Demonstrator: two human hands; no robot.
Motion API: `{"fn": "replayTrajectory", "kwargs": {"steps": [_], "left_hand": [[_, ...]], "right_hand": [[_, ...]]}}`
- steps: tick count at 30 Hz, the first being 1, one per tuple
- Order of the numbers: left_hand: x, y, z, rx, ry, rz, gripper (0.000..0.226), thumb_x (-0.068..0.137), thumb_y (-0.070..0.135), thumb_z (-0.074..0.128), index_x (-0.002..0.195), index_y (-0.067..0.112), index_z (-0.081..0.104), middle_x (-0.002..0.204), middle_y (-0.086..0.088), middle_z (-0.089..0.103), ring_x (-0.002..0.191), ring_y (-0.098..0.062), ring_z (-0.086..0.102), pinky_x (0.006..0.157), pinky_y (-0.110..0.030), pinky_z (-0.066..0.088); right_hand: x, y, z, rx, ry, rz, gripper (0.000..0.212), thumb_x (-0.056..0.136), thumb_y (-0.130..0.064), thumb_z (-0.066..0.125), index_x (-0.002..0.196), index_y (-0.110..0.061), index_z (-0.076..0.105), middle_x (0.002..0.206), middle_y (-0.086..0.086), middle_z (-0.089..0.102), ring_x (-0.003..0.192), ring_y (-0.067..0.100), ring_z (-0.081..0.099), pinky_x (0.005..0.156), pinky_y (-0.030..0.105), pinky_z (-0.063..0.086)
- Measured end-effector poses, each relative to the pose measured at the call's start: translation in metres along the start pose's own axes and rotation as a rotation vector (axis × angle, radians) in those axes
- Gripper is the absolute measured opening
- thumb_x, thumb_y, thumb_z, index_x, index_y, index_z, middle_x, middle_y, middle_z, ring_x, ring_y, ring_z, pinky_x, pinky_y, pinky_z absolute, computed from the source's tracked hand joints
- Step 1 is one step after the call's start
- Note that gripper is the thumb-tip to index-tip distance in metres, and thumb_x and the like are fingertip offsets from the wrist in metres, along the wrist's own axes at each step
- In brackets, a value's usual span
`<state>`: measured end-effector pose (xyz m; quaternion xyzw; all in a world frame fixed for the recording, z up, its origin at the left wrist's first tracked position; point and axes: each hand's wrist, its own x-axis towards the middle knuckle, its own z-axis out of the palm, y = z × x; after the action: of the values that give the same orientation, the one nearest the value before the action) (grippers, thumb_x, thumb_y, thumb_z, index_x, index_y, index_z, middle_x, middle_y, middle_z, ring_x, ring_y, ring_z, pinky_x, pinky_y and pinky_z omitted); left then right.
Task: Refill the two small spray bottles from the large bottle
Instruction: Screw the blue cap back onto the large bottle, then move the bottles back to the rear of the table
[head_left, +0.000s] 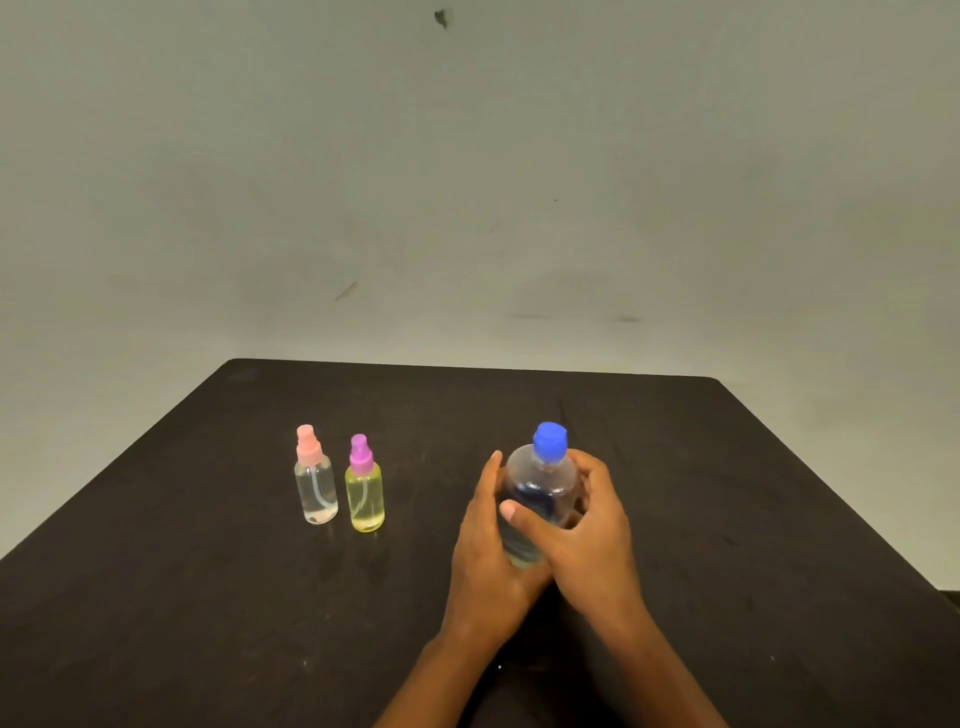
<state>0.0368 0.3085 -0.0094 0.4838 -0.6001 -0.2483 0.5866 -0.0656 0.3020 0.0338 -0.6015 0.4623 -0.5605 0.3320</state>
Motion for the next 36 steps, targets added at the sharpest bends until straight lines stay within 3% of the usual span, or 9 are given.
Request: {"fn": "replayTrajectory", "kwargs": {"steps": [5, 9, 15, 18, 20, 24, 27, 33, 36], "left_hand": [[0.000, 0.002, -0.004, 0.020, 0.051, 0.106, 0.092, 0.070, 0.060, 0.071, 0.145, 0.042, 0.021, 0.143, 0.016, 0.039, 0.131, -0.005, 0.040, 0.101, -0.011, 0.031], [0.006, 0.002, -0.011, 0.070, 0.192, 0.183, 0.074, 0.080, 0.044, 0.066, 0.143, 0.035, 0.028, 0.135, 0.014, 0.045, 0.124, -0.014, 0.048, 0.101, -0.013, 0.033], [0.017, 0.003, -0.032, 0.142, 0.617, 0.220, 0.052, 0.078, 0.021, 0.059, 0.127, 0.016, 0.043, 0.105, 0.007, 0.050, 0.097, -0.014, 0.052, 0.090, -0.027, 0.042], [0.022, 0.002, -0.046, 0.234, 0.813, 0.182, 0.049, 0.073, 0.011, 0.061, 0.119, 0.010, 0.045, 0.107, 0.007, 0.047, 0.093, -0.014, 0.045, 0.086, -0.035, 0.040], [0.024, -0.002, -0.053, 0.313, 0.884, 0.106, 0.051, 0.072, 0.007, 0.064, 0.119, 0.008, 0.046, 0.112, -0.006, 0.051, 0.099, -0.020, 0.043, 0.087, -0.033, 0.036], [0.028, -0.007, -0.059, 0.335, 0.800, -0.208, 0.066, 0.071, 0.006, 0.077, 0.127, 0.006, 0.043, 0.130, -0.018, 0.043, 0.118, -0.033, 0.039, 0.097, -0.039, 0.032], [0.027, -0.010, -0.058, 0.284, 0.725, -0.292, 0.069, 0.074, 0.010, 0.078, 0.131, 0.006, 0.041, 0.135, -0.016, 0.040, 0.124, -0.031, 0.037, 0.102, -0.037, 0.030], [0.029, -0.019, -0.059, 0.270, 0.723, -0.354, 0.047, 0.085, 0.009, 0.066, 0.128, 0.007, 0.045, 0.126, -0.010, 0.053, 0.113, -0.030, 0.050, 0.096, -0.043, 0.040], [0.028, -0.022, -0.059, 0.196, 0.686, -0.342, 0.034, 0.085, 0.009, 0.067, 0.115, 0.018, 0.053, 0.109, 0.000, 0.061, 0.101, -0.022, 0.058, 0.087, -0.036, 0.044]], "right_hand": [[0.026, -0.004, -0.023, -0.034, 0.149, -0.029, 0.063, 0.057, -0.036, 0.087, 0.109, -0.039, 0.052, 0.102, -0.020, 0.063, 0.093, -0.002, 0.062, 0.074, 0.017, 0.049], [0.047, 0.004, -0.046, -0.106, 0.286, -0.007, 0.063, 0.058, -0.032, 0.088, 0.109, -0.036, 0.050, 0.100, -0.019, 0.060, 0.093, 0.004, 0.061, 0.080, 0.027, 0.049], [0.058, 0.025, -0.068, -0.206, 0.412, 0.077, 0.063, 0.063, -0.027, 0.087, 0.110, -0.030, 0.046, 0.104, -0.008, 0.054, 0.096, 0.017, 0.056, 0.085, 0.035, 0.047], [0.058, 0.029, -0.071, -0.221, 0.425, 0.077, 0.064, 0.064, -0.028, 0.086, 0.114, -0.027, 0.045, 0.106, -0.007, 0.052, 0.097, 0.017, 0.054, 0.085, 0.034, 0.046], [0.058, 0.029, -0.071, -0.220, 0.409, 0.078, 0.065, 0.065, -0.027, 0.086, 0.115, -0.027, 0.044, 0.108, -0.007, 0.052, 0.098, 0.016, 0.053, 0.085, 0.033, 0.044], [0.054, 0.027, -0.065, -0.218, 0.351, 0.082, 0.077, 0.067, -0.030, 0.084, 0.129, -0.022, 0.039, 0.126, -0.002, 0.050, 0.114, 0.021, 0.051, 0.095, 0.036, 0.042], [0.048, 0.021, -0.058, -0.196, 0.421, 0.042, 0.096, 0.067, -0.035, 0.083, 0.144, -0.018, 0.028, 0.144, 0.003, 0.039, 0.131, 0.019, 0.039, 0.107, 0.039, 0.034], [0.034, 0.004, -0.044, -0.195, 0.695, -0.281, 0.067, 0.078, -0.023, 0.077, 0.132, -0.007, 0.040, 0.134, 0.010, 0.045, 0.129, 0.024, 0.041, 0.107, 0.019, 0.028], [0.028, -0.001, -0.034, -0.226, 0.701, -0.433, 0.056, 0.077, -0.013, 0.070, 0.125, 0.001, 0.046, 0.127, 0.014, 0.047, 0.123, 0.028, 0.045, 0.103, 0.031, 0.037]]}}
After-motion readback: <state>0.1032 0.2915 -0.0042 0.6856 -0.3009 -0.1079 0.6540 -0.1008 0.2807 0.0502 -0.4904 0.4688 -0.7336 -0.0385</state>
